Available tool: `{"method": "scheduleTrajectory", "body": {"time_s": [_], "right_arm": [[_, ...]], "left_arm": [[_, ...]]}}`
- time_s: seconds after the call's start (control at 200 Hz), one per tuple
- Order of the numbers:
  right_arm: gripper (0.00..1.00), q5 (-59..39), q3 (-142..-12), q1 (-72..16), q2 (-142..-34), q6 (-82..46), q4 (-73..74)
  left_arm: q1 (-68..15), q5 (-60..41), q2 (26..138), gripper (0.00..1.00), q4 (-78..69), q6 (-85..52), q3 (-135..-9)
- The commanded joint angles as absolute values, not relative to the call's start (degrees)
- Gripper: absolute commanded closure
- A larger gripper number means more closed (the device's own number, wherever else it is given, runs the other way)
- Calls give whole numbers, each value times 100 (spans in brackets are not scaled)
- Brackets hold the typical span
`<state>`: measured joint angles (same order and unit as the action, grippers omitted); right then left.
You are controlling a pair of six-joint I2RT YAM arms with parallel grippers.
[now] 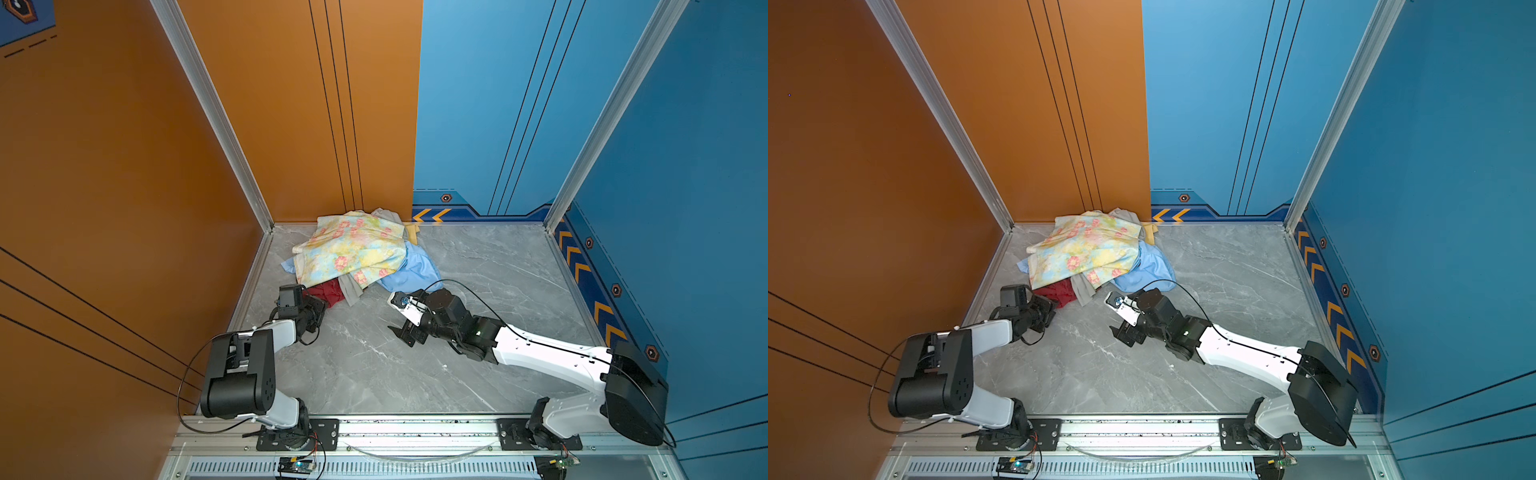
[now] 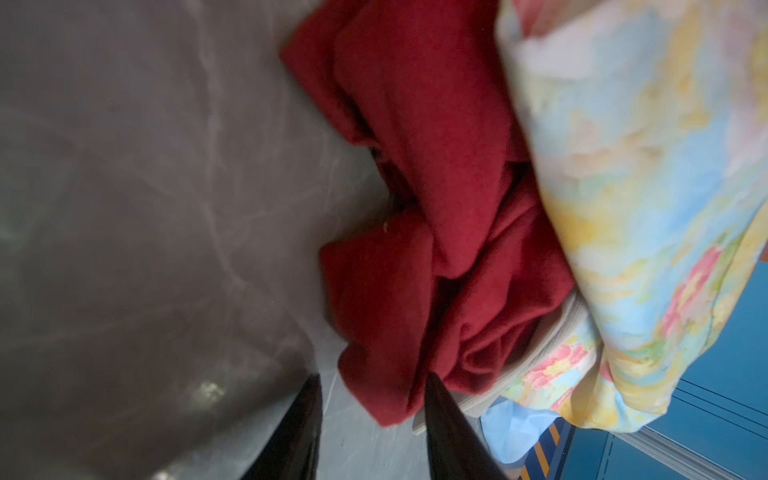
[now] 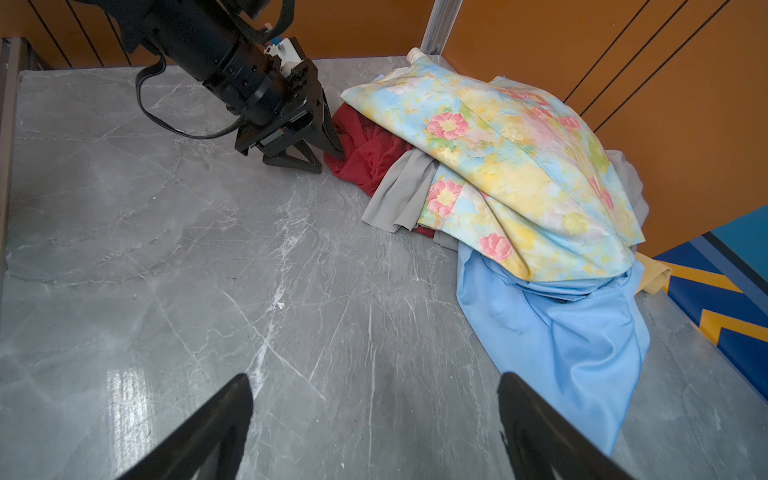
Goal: Pick out a specific cloth from the pile
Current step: 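Reach left gripper to the red cloth while right gripper nears the pile, then close the left gripper on the red cloth and pull it out from the pile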
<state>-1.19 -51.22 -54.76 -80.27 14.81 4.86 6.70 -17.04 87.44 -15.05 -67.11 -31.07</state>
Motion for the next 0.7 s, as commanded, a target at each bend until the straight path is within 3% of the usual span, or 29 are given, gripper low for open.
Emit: {"method": "scheduleTrajectory", "body": {"time_s": [0.0,0.14,0.32,0.561,0.696], "right_arm": [[7,35,-5161,-5505,-8038,1534,310],[7,69,-5125,-5498,-8040,1533,351],[7,97,-5124,-5499,-8078,1564,404],[8,192,-5141,-5482,-8047,1636,379],[8,282,-5123,-5466,-8027,1593,397]], "left_arm": [[720,-1866,8930,60,-1911,-6875,-3055],[704,-1846,9109,61,-2023,-6915,-3084],[705,-1869,9291,83,-2287,-6992,-3019],[641,-1729,9015,100,-2347,-6782,-3005],[628,-1643,8653,100,-2327,-6701,-2968]]}}
